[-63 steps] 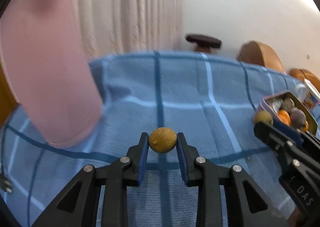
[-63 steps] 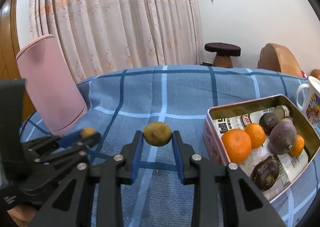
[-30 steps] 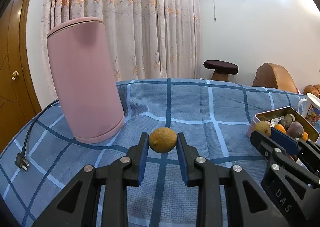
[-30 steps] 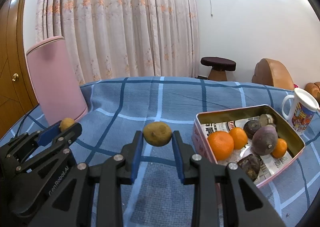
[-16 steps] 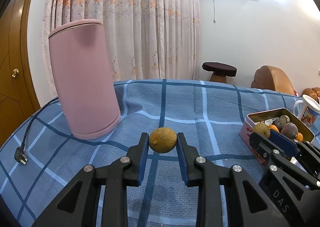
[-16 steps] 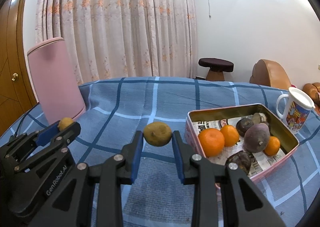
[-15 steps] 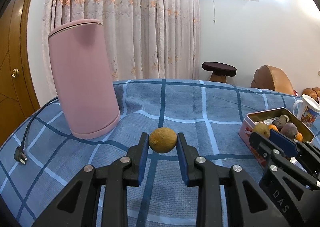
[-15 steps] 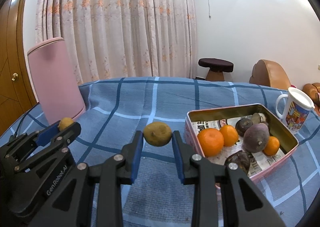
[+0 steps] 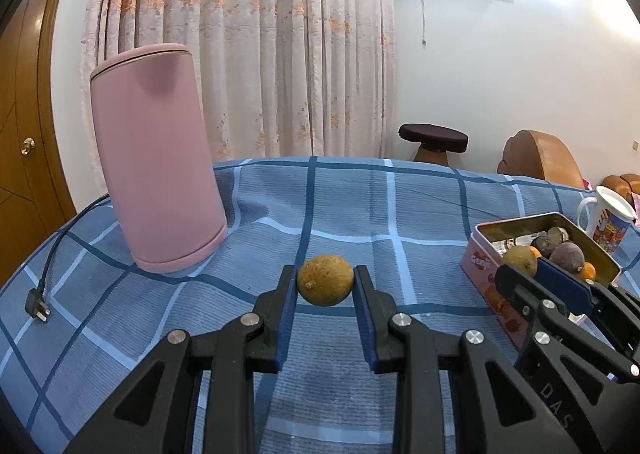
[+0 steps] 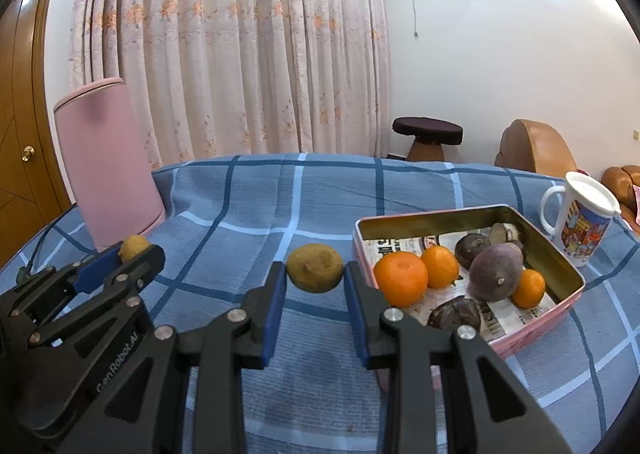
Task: Organize fruits
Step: 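Lift and hold both kiwis above the cloth, then carry both kiwis over the pink tin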
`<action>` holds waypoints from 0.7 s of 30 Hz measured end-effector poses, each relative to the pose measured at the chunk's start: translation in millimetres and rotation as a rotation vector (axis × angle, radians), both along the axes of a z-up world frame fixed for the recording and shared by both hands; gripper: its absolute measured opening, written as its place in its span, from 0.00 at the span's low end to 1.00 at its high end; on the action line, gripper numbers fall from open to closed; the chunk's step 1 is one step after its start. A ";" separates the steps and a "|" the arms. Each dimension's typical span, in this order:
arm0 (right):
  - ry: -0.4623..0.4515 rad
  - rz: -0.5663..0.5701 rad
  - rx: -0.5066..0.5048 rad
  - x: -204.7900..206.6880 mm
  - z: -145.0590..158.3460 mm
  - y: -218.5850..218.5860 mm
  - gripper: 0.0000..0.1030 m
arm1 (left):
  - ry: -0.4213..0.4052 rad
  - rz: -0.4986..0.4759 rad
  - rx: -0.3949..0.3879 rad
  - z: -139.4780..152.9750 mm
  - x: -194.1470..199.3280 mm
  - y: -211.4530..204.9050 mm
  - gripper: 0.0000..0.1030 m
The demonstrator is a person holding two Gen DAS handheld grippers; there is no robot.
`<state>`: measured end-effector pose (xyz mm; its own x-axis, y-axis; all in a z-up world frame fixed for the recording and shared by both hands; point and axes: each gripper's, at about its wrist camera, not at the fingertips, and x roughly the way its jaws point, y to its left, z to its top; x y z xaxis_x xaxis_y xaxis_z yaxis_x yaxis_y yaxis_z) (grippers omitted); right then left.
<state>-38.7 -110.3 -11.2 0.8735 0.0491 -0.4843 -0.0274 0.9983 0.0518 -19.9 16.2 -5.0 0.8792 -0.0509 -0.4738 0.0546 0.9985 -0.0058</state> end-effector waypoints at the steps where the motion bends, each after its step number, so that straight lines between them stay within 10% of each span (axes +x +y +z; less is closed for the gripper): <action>1: -0.001 -0.001 -0.001 -0.9 0.1 -1.6 0.32 | -0.001 -0.002 0.000 0.1 -0.7 -1.8 0.29; 21: -0.007 -0.062 -0.030 -11.7 1.9 -47.5 0.32 | -0.001 -0.061 0.013 1.5 -7.4 -49.1 0.29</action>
<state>-50.4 -157.8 -9.3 0.8779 -0.0195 -0.4785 0.0340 0.9992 0.0218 -27.3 -33.0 -3.5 0.8752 -0.0983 -0.4738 0.1156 0.9933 0.0073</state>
